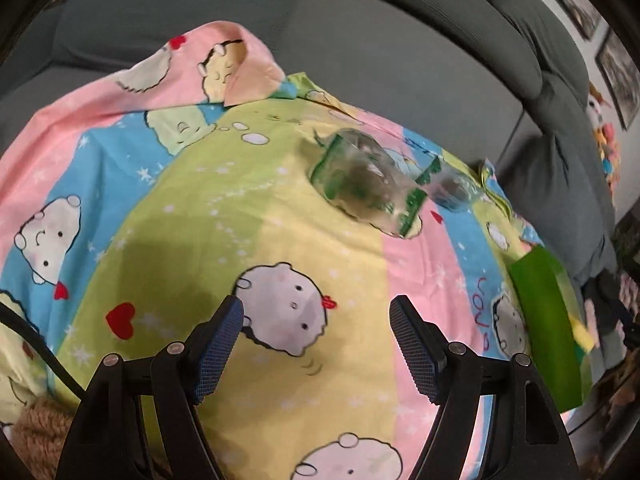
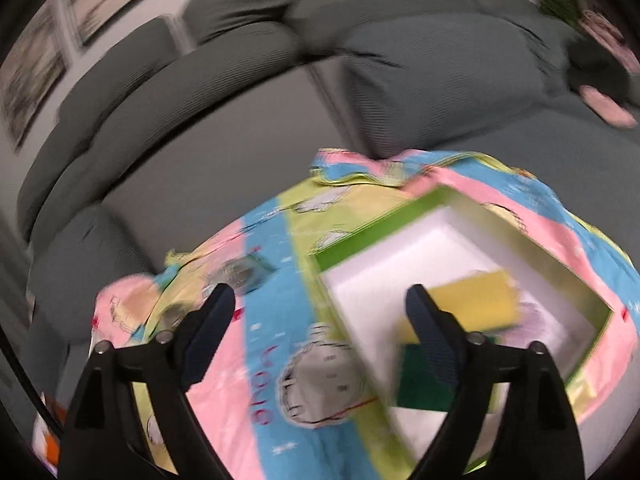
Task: Organize objects
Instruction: 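Move the right gripper over a clear plastic bag with green print, then close the right gripper on the clear plastic bag and lift it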
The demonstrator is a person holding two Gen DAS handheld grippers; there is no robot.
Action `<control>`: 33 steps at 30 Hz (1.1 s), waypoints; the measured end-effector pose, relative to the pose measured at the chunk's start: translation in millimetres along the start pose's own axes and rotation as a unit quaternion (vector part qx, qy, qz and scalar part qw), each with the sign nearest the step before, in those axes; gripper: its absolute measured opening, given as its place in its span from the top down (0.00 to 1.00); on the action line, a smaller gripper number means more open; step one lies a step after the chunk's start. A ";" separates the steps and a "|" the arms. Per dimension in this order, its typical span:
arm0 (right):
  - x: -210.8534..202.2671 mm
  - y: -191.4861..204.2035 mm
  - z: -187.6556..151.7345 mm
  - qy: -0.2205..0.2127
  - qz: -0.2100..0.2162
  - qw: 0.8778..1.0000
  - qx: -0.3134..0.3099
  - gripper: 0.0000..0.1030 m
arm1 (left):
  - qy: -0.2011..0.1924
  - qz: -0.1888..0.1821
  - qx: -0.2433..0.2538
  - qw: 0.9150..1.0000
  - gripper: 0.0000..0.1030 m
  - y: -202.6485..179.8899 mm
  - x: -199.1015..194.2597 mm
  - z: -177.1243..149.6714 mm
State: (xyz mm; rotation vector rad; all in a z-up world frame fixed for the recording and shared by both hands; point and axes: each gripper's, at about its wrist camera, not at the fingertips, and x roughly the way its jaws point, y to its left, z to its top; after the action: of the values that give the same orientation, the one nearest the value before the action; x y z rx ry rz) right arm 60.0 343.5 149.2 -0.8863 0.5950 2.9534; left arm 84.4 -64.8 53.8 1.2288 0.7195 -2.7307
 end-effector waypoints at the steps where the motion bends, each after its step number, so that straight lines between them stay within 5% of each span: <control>1: 2.7 10.6 -1.6 0.006 0.007 1.000 -0.014 0.14 | 0.000 -0.001 -0.007 1.000 0.26 5.5 0.3 0.6; 10: 76.9 171.0 -29.4 0.106 0.078 0.972 -0.195 0.15 | 0.000 -0.005 -0.050 0.999 0.26 28.9 -2.5 4.5; 19: 194.2 289.3 -89.3 0.175 -0.003 0.915 -0.364 0.15 | 0.011 -0.011 -0.063 0.998 0.26 38.4 1.8 6.8; 21: 220.5 293.9 -99.6 0.211 -0.002 0.907 -0.364 0.19 | 0.012 -0.015 -0.068 0.998 0.26 40.2 1.5 7.7; 25: 251.7 286.1 -107.8 0.274 0.010 0.903 -0.331 0.45 | 0.013 -0.019 -0.077 0.997 0.26 42.8 2.9 10.1; 29: 252.6 263.3 -100.3 0.294 0.050 0.919 -0.258 0.48 | 0.016 -0.015 -0.075 0.997 0.26 40.9 5.5 9.3; 33: 231.6 239.9 -97.3 0.324 0.071 0.921 -0.203 0.48 | 0.022 -0.023 -0.068 0.997 0.26 36.3 7.6 8.2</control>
State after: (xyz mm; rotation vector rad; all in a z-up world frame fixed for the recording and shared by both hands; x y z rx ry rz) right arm -109.0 61.6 36.7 -1.9703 0.0127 2.9100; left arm 82.3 -99.7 38.9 1.2604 0.9313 -2.6470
